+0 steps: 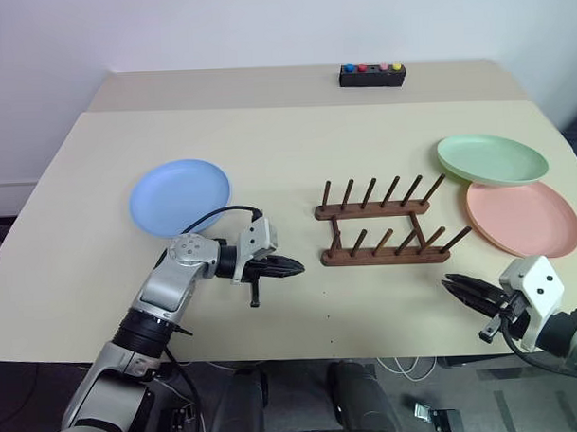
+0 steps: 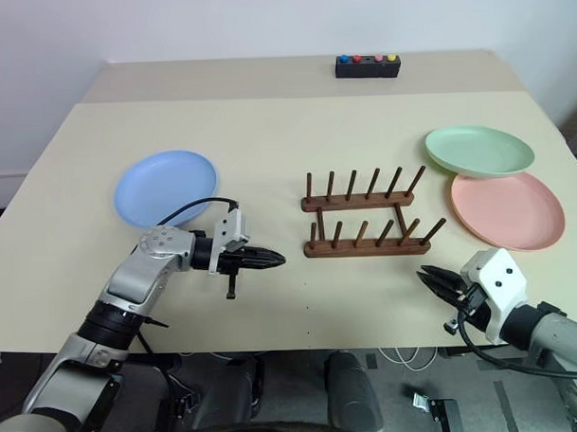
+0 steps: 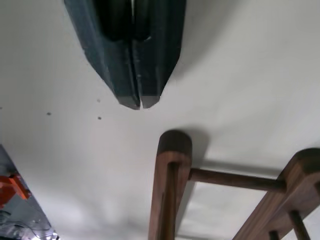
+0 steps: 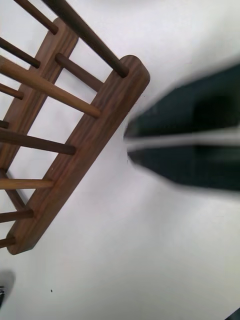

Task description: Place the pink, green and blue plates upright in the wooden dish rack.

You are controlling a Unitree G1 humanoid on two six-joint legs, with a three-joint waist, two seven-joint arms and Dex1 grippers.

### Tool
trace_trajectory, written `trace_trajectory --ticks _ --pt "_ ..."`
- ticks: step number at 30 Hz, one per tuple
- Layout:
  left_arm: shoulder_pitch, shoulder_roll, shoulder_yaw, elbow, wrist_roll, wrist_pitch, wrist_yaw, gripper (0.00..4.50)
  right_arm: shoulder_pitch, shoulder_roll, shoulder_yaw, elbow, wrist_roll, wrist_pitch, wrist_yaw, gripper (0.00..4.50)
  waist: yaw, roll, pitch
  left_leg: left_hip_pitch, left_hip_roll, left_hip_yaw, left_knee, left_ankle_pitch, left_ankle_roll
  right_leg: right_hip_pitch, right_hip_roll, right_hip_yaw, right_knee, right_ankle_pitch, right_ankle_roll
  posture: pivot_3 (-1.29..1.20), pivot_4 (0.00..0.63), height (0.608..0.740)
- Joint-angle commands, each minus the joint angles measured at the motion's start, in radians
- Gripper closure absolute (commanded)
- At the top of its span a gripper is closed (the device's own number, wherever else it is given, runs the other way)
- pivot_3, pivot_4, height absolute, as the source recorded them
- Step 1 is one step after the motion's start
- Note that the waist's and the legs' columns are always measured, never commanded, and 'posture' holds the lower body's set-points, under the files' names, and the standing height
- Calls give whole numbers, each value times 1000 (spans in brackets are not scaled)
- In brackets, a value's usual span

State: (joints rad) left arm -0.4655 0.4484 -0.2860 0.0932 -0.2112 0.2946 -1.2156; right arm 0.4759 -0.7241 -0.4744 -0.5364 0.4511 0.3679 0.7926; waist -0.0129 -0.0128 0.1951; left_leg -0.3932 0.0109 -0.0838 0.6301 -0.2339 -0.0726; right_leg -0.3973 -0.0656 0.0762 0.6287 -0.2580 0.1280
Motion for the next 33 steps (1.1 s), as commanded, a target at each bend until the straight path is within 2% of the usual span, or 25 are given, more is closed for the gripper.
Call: trace_trajectory --ticks 1,4,7,10,19,29,33 --pt "-5 -16 -20 -42 4 5 22 4500 -17 -17 15 -15 -35 4 -14 4439 0 0 0 0 0 0 0 0 0 0 0 0 0 0 0 0 150 730" --pt "-12 -49 -62 -44 37 9 55 4500 -42 -34 52 0 -92 9 -35 4439 0 0 0 0 0 0 1 0 0 0 0 0 0 0 0 0 150 730" --pt "-53 -109 -109 2 64 22 81 4500 -145 -43 153 93 -177 23 -80 4439 0 -2 1 0 0 0 1 0 0 0 0 0 0 0 0 0 150 730" --pt "-78 -145 -124 39 73 22 96 4500 -188 -43 200 148 -227 2 -94 4439 1 -2 1 0 0 0 1 0 0 0 0 0 0 0 0 0 150 730" --pt "-103 -172 -130 78 110 -2 138 4500 -243 -14 240 236 -271 -48 -115 4439 -2 -2 1 0 0 0 1 -1 1 0 1 0 0 0 0 0 150 730" --pt "-125 -187 -118 175 186 -114 237 4500 -346 17 282 343 -325 -110 -157 4439 -2 -2 0 1 0 0 1 -1 1 1 1 0 0 1 0 0 150 730" --pt "-158 -217 -85 250 200 -152 317 4500 -439 37 319 419 -364 -151 -193 4439 -5 -3 0 1 0 0 1 -1 1 1 1 0 0 1 0 0 150 730"
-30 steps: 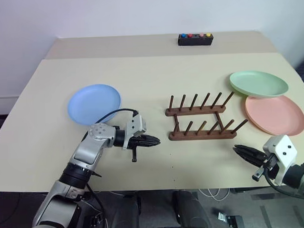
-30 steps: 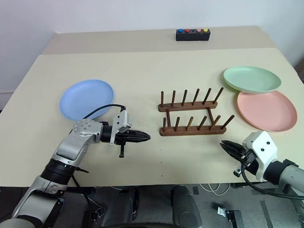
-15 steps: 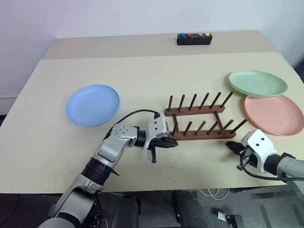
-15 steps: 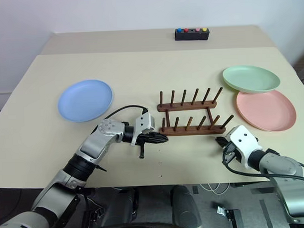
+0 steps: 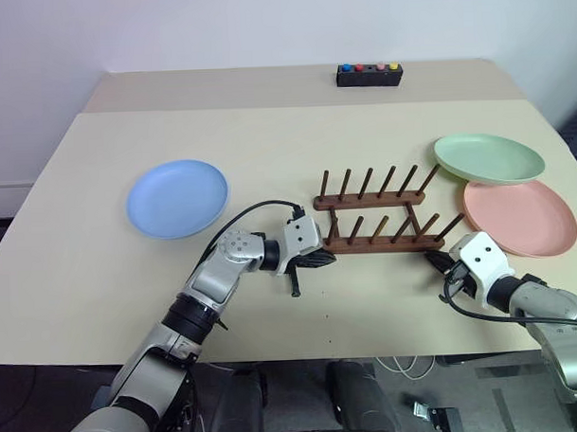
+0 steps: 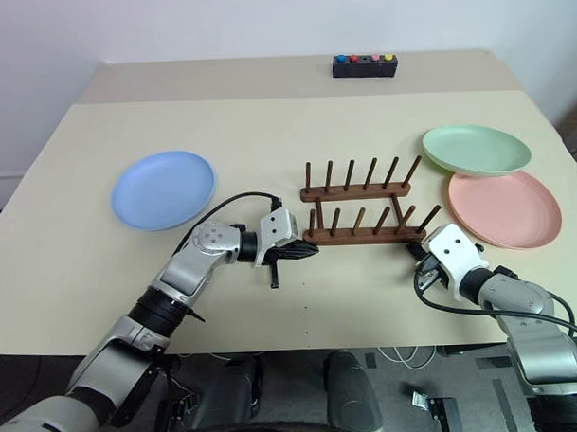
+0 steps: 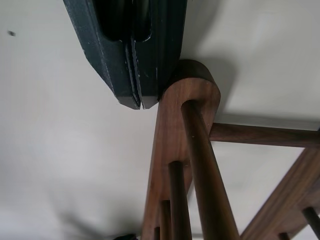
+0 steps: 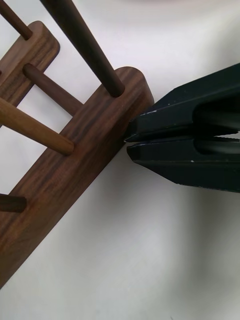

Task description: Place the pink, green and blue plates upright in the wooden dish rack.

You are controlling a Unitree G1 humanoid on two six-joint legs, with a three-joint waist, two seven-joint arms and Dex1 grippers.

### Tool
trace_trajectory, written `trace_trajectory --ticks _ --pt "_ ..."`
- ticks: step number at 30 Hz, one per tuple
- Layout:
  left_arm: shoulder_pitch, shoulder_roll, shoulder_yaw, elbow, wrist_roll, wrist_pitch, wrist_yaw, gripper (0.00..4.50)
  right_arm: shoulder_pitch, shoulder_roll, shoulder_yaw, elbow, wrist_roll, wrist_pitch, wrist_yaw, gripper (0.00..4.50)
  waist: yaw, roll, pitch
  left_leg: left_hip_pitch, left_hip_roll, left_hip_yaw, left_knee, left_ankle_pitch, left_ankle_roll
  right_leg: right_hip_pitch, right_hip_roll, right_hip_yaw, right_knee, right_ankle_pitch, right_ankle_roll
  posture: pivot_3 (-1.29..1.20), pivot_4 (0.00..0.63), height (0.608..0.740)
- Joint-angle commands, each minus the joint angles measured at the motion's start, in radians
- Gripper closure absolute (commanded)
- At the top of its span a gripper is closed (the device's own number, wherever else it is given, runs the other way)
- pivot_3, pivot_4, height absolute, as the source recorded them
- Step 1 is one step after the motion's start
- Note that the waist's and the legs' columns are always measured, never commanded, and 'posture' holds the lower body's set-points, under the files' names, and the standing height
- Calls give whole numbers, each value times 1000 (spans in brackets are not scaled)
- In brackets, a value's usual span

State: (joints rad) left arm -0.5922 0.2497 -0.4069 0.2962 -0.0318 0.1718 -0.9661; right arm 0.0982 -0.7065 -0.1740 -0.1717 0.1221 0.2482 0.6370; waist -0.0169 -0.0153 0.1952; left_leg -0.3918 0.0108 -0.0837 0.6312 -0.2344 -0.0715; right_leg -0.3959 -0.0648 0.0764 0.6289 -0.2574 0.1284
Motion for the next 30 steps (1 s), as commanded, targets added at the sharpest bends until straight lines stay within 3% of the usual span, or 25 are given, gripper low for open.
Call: trace_trajectory --ticks 1,14,30 --pt "-40 -23 41 65 26 -37 85 4500 -81 23 24 72 -42 -40 -46 4439 -2 -1 0 0 0 0 0 0 0 0 0 0 0 0 0 0 150 730" --pt "-127 -63 89 289 63 -151 208 4500 -378 85 107 362 -127 -164 -115 4439 -1 0 0 0 0 0 -1 0 0 -1 0 0 1 2 3 0 150 730" --pt "-125 -70 118 343 64 -180 267 4500 -297 84 64 257 -79 -139 -102 4439 -2 0 -1 0 0 0 -1 0 0 -1 1 0 1 3 4 0 150 730"
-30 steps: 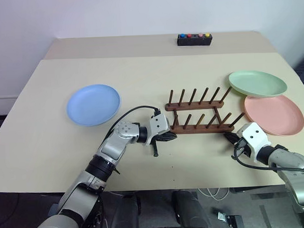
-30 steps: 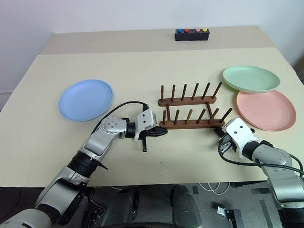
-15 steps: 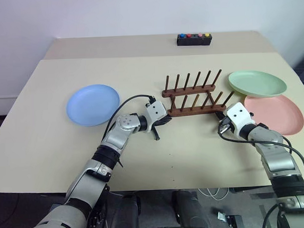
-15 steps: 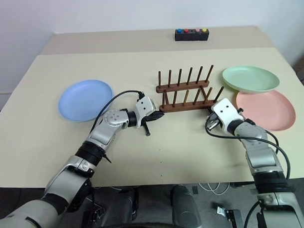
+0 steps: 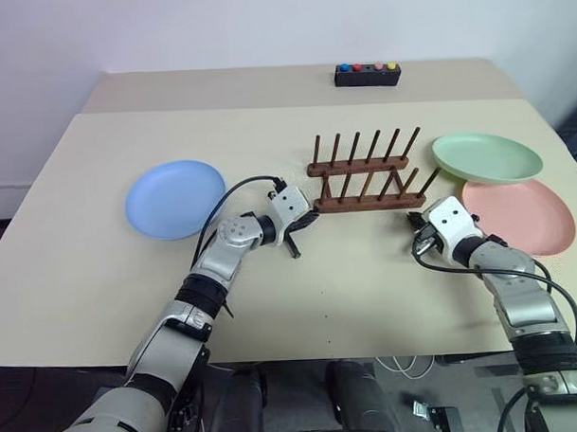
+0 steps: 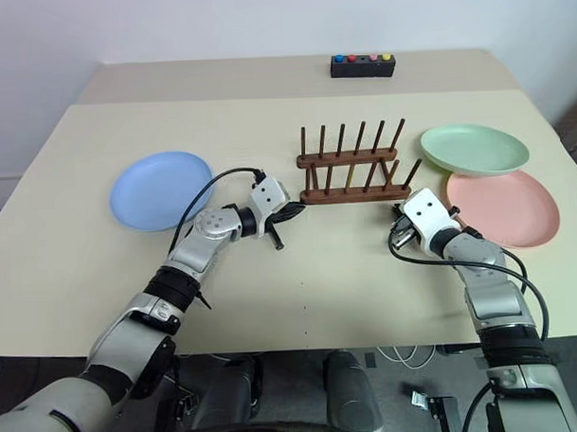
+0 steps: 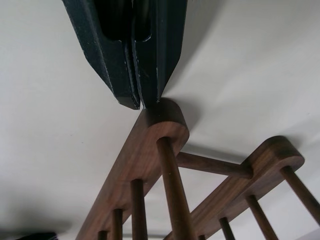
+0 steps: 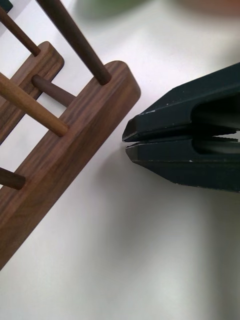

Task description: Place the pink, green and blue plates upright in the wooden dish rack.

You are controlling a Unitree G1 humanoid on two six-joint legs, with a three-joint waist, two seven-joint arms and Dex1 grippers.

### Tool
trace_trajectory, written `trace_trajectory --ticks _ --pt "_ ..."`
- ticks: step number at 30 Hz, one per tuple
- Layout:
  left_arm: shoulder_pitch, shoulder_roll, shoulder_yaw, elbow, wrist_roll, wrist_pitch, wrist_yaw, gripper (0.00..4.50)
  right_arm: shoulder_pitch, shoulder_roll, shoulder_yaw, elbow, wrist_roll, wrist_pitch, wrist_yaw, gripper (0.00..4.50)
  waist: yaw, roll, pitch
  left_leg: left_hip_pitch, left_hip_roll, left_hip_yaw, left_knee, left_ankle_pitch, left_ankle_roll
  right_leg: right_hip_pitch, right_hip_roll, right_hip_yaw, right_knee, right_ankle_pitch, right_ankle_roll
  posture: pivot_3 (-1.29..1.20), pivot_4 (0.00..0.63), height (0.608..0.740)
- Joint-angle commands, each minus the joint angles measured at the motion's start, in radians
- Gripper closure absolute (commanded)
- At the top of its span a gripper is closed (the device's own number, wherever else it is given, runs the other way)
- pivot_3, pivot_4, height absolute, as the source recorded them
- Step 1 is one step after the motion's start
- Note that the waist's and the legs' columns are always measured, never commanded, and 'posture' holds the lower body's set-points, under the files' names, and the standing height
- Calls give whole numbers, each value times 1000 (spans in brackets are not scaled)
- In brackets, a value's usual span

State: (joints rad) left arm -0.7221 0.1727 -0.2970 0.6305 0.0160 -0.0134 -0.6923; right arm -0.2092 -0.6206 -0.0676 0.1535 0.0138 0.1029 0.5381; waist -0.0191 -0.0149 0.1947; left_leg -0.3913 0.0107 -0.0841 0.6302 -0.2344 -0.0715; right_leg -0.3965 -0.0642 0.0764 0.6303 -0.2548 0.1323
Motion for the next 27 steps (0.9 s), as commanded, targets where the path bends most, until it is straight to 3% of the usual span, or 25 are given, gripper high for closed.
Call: trace_trajectory --ticks 1,7,8,10,17,20,24,27 --pt "15 9 12 -14 6 6 -17 4500 30 -10 -60 -113 44 28 2 4439 0 0 0 0 0 0 0 0 0 0 0 0 0 0 0 0 150 730" --pt "95 51 92 -210 -95 78 -67 4500 162 -75 -184 -332 102 105 35 4439 -2 1 0 -1 0 0 -2 0 0 -1 0 0 0 0 1 0 150 730" --pt "107 64 99 -247 -101 100 -69 4500 185 -82 -208 -364 124 135 44 4211 0 1 0 -1 0 0 -2 0 0 -1 0 0 0 0 1 0 150 730" --pt "135 87 109 -320 -111 141 -80 4500 231 -96 -243 -419 147 181 59 3638 2 0 0 -1 0 0 -1 0 0 -1 0 0 0 0 0 0 150 730" --pt "193 156 118 -500 -118 279 -79 4500 273 -103 -358 -482 156 332 -18 162 4 0 0 -1 0 0 0 0 0 -1 0 0 0 -2 -4 0 150 730" --pt "223 149 114 -504 -80 136 -41 4500 244 -100 -360 -466 151 420 -61 74 3 0 0 -1 0 0 0 0 0 -1 0 0 0 -2 -4 0 150 730" --pt "241 143 114 -514 -117 87 -89 4500 233 -126 -340 -428 143 478 -56 74 5 0 0 -1 0 0 -1 0 0 -1 0 0 0 -2 -4 0 150 730" --pt "255 186 96 -585 -229 226 -256 4500 201 -140 -327 -376 156 533 -45 74 3 1 0 -1 0 0 0 0 0 -1 0 0 -1 -2 -4 0 150 730"
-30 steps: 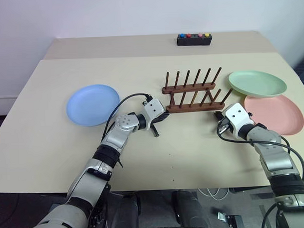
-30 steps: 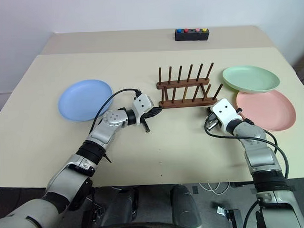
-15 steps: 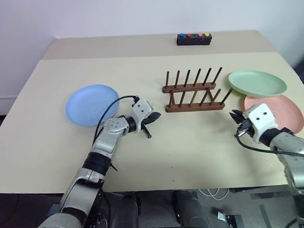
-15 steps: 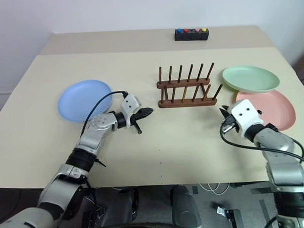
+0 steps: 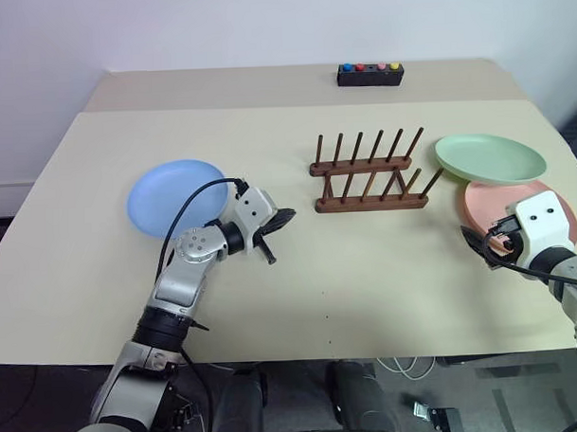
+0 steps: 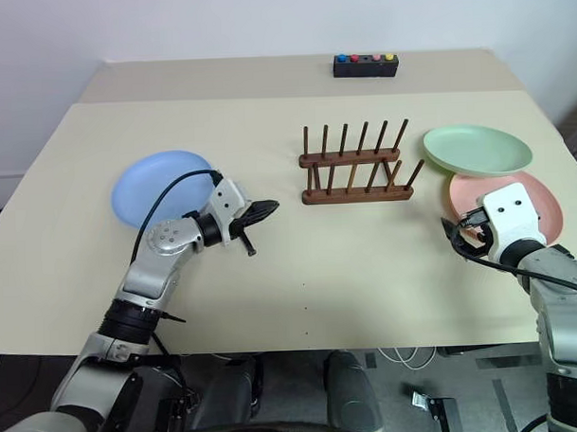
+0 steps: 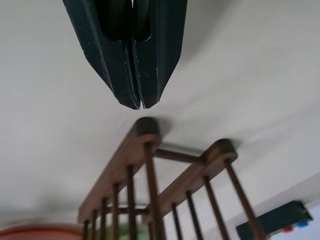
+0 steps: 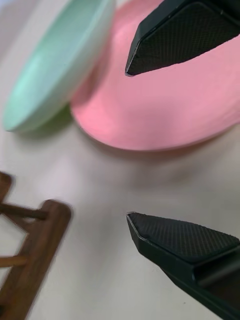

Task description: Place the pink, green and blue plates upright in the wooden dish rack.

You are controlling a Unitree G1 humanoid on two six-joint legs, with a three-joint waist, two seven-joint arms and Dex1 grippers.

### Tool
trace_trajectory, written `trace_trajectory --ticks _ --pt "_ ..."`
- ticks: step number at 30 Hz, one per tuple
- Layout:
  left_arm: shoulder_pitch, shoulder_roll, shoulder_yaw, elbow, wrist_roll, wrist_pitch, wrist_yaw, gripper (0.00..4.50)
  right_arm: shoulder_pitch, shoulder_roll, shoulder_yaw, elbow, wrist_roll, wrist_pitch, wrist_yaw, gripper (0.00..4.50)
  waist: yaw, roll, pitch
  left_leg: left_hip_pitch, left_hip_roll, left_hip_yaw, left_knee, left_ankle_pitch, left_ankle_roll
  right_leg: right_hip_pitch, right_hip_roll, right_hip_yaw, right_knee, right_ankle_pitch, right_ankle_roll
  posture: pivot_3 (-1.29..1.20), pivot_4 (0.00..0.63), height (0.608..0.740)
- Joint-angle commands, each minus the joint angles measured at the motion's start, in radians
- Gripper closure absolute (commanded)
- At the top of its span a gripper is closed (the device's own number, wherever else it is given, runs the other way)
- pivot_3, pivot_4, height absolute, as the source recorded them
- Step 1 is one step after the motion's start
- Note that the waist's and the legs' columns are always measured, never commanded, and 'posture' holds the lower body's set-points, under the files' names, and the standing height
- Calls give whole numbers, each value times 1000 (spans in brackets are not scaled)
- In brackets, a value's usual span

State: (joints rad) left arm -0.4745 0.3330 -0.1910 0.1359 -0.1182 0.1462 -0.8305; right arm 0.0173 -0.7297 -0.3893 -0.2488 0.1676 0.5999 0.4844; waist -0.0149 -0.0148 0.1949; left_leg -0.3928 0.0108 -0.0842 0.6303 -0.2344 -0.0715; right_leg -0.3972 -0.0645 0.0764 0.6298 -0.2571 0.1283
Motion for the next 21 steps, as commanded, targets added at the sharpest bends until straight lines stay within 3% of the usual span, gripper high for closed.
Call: trace_trajectory --ticks 1,5,11,15,21 --pt "17 31 2 -117 -139 94 -149 4500 -32 -42 8 45 -3 35 20 74 -2 0 0 0 0 0 0 0 0 0 0 0 0 0 0 0 150 730" --pt "30 55 12 -171 -204 148 -204 4500 -73 -59 22 92 18 91 41 74 -3 1 0 0 0 0 0 0 0 0 0 0 0 0 0 0 150 730" --pt "35 62 -5 -167 -176 138 -196 4500 -123 -62 33 176 17 126 50 74 -2 1 0 0 0 0 0 0 0 0 0 0 0 0 0 0 150 730" --pt "51 60 -15 -168 -160 117 -187 4500 -126 -70 48 210 2 108 59 1305 -2 1 0 0 0 0 0 0 0 0 0 0 0 0 0 0 150 730" --pt "55 60 -16 -167 -160 114 -186 4500 -99 -93 54 201 -5 95 77 4438 -1 1 0 0 0 0 0 0 0 0 0 0 0 0 0 0 150 730"
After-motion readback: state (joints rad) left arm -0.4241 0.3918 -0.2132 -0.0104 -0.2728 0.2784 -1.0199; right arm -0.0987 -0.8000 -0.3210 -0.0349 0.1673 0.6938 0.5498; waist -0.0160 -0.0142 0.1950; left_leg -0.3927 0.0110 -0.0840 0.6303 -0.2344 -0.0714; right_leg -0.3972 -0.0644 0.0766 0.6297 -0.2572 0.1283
